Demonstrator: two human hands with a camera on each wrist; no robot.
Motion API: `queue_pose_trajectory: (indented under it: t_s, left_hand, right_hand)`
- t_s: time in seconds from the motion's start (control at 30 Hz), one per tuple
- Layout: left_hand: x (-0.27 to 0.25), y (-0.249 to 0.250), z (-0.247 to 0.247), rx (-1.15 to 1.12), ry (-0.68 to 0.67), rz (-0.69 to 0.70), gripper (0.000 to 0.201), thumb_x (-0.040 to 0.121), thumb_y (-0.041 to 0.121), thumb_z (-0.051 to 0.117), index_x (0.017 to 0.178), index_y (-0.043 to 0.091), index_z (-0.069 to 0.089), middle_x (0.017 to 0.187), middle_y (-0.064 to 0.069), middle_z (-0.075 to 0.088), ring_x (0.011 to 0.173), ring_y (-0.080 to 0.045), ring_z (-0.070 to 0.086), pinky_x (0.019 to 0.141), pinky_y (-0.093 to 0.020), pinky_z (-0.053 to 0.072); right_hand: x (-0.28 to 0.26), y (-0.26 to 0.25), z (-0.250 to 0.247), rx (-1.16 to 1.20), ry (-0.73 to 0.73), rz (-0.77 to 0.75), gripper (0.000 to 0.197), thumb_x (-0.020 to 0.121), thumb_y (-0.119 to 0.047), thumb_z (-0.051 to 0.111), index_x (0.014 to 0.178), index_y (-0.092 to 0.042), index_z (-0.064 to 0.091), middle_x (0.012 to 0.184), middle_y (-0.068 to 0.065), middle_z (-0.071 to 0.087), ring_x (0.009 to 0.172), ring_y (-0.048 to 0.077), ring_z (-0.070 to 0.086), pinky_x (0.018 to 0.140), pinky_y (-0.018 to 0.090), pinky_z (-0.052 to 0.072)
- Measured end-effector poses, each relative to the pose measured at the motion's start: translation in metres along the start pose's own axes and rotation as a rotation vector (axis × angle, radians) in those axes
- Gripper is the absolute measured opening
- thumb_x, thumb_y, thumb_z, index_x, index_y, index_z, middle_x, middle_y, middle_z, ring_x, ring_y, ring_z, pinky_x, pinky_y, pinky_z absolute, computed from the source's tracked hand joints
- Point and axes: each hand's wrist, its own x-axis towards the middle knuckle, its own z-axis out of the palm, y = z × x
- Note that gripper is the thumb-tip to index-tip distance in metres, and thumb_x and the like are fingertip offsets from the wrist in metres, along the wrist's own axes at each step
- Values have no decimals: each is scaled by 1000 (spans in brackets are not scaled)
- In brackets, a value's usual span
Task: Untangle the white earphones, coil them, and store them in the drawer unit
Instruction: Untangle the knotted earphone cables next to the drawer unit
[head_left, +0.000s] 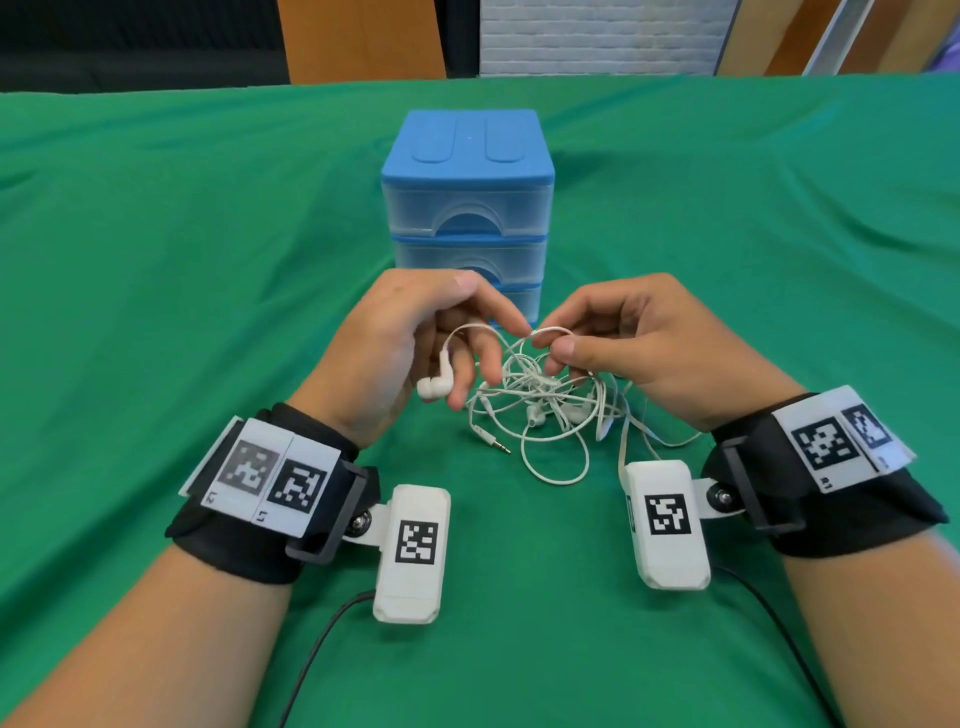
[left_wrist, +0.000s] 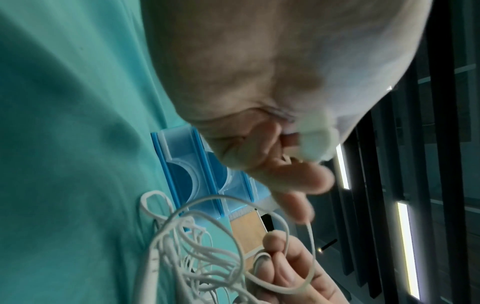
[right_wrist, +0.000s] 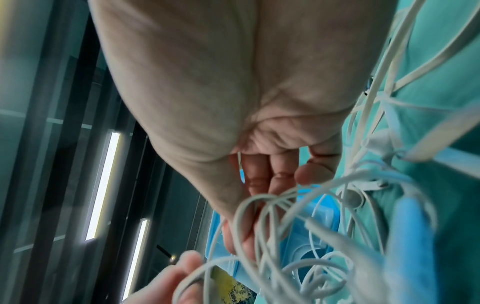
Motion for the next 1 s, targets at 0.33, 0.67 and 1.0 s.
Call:
queue_pose_trajectory:
  t_s: [0.33,0.67,1.0]
  left_hand:
    - [7,-17,2,349,-39,-64,19,85,7,66,96,16,77,97,-11,75,79,-23,60,73,-43,51]
    - [4,-16,7,450,-155,-69,8,89,24,75,96,28,76,73,12,60,65,-21,44,64,-31,38]
    - [6,-19,8,436,-42,2,9,90,18,74,83,16,69,76,5,67,70,-13,54,71,-30,47]
  right_hand:
    - [-1,-2,-1,37,12,-70,11,91,9,59,95,2,67,78,10,69,71,11,63,69,16,50]
    - [0,-4,0,43,9,-112,11,91,9,60,94,2,67,74,6,68,71,14,64,73,21,52]
    - [1,-3,-2,81,45,-100,14,79,-1,65,92,-7,69,82,9,66,77,16,60,74,22,49]
